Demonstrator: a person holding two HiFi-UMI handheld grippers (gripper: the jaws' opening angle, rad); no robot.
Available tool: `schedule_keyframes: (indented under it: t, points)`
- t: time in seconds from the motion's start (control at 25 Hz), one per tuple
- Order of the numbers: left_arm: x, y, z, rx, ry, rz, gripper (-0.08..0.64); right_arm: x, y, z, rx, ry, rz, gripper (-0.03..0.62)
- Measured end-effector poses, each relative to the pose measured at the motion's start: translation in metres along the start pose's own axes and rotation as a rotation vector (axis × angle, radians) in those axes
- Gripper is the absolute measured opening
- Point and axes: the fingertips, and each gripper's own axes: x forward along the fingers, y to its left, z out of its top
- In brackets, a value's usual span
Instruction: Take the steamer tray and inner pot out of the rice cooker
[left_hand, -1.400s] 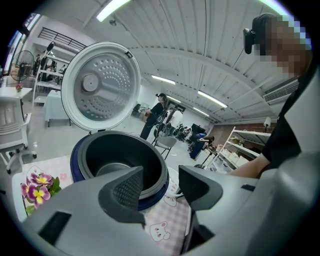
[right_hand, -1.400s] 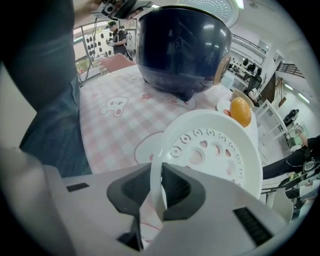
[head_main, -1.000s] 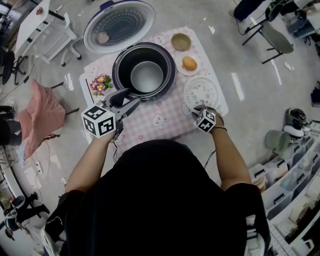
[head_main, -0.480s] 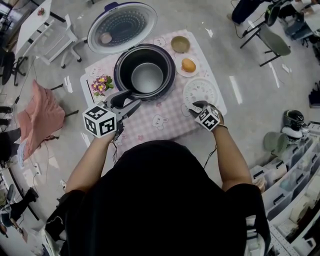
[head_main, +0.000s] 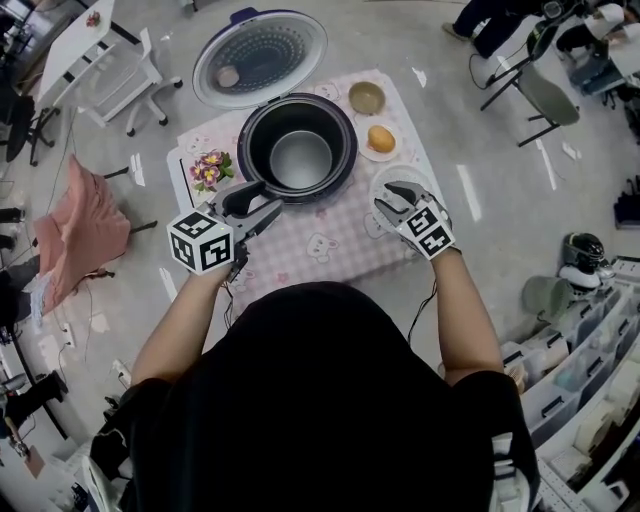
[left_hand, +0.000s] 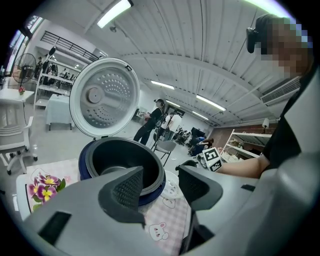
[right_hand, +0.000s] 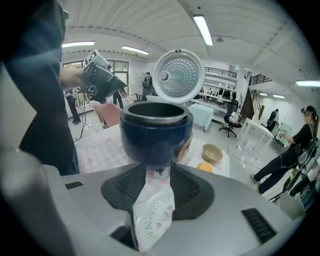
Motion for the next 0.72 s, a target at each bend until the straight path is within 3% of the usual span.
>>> schedule_keyframes:
  t: [0.52, 0.72]
  points:
    - [-0.013, 0.012, -0.003, -0.019, -0.033, 0.021, 0.242, -0.024, 0.001, 0.084, -0.087, -0.147, -0.030, 0.167]
    - [-0.015, 0.022, -0.003, -0.023, -0.032, 0.045, 0.244, -0.019, -0.008, 0.091, -0.025, -0.178, -0.021, 0.169]
